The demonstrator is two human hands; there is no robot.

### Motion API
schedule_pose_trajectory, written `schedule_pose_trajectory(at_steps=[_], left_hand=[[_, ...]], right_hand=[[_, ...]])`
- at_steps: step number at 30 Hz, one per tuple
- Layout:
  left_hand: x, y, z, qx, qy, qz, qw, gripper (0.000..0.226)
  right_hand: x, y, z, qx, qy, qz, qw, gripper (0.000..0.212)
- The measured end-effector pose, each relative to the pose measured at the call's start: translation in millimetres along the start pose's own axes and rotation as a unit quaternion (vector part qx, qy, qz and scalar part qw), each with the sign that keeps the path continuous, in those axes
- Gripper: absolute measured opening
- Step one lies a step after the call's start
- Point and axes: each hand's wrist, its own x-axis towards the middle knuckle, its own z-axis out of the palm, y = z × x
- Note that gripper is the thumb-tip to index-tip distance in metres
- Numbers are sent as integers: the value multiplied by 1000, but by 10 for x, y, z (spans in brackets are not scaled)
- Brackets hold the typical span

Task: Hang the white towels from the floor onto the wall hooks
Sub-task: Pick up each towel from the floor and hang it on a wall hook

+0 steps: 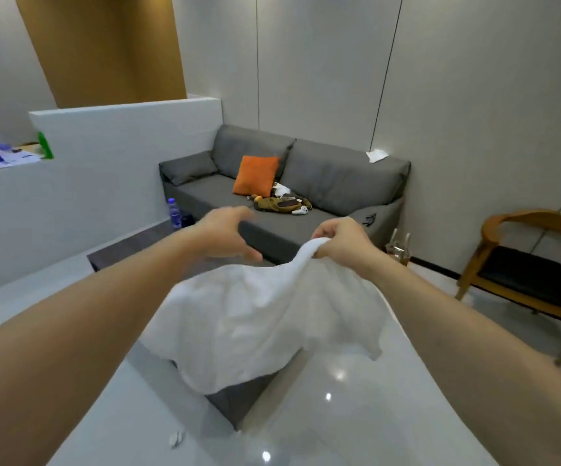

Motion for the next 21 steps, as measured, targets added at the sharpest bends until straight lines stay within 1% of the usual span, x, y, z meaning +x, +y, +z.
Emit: schedule_pose_trajectory(at_steps=[1, 2, 3, 5, 6, 8, 10, 11, 13, 15, 16, 18, 20, 21], left_hand=[[167, 219, 118, -29, -47, 41, 998, 84], [352, 408, 240, -46, -79, 77, 993, 80], [541, 553, 354, -58, -90, 111, 988, 65], [948, 743, 524, -55, -67, 145, 986, 26], [1165, 796, 582, -49, -50, 158, 985, 19], [1594, 851, 648, -53, -25, 174, 983, 21], [2043, 864, 612, -71, 4, 173, 982, 19], [2267, 850, 563, -82, 25, 160, 983, 16], [2713, 769, 444, -118, 73, 122, 983, 11], [3105, 683, 341, -139, 98, 98, 981, 16], [3279, 668, 309, -139, 88, 99, 981, 20], [3546, 705, 300, -160, 29, 132, 978, 24], [3695, 813, 353, -217, -45, 170, 960, 33], [3760, 857, 400, -240, -61, 186, 951, 38]], right_hand=[[102, -57, -5, -15, -2, -21, 1000, 14], [212, -85, -29, -32, -5, -39, 999, 16], [319, -82, -71, -48, -6, -51, 997, 17], [549, 39, -219, -84, 7, -51, 995, 18], [671, 157, -312, -101, 18, -42, 994, 20], [916, 469, -497, -145, 15, -3, 989, 23], [1178, 802, -679, -197, -15, 66, 978, 17], [1302, 937, -773, -205, -20, 103, 973, 16], [1574, 1111, -971, -205, 0, 154, 966, 26], [1872, 1174, -1134, -189, 58, 164, 967, 29], [2027, 1158, -1180, -149, 93, 154, 972, 27], [2329, 1022, -1186, -31, 144, 115, 982, 21], [2643, 795, -1097, 38, 136, 79, 987, 16], [2809, 688, -1036, 39, 114, 66, 991, 13]])
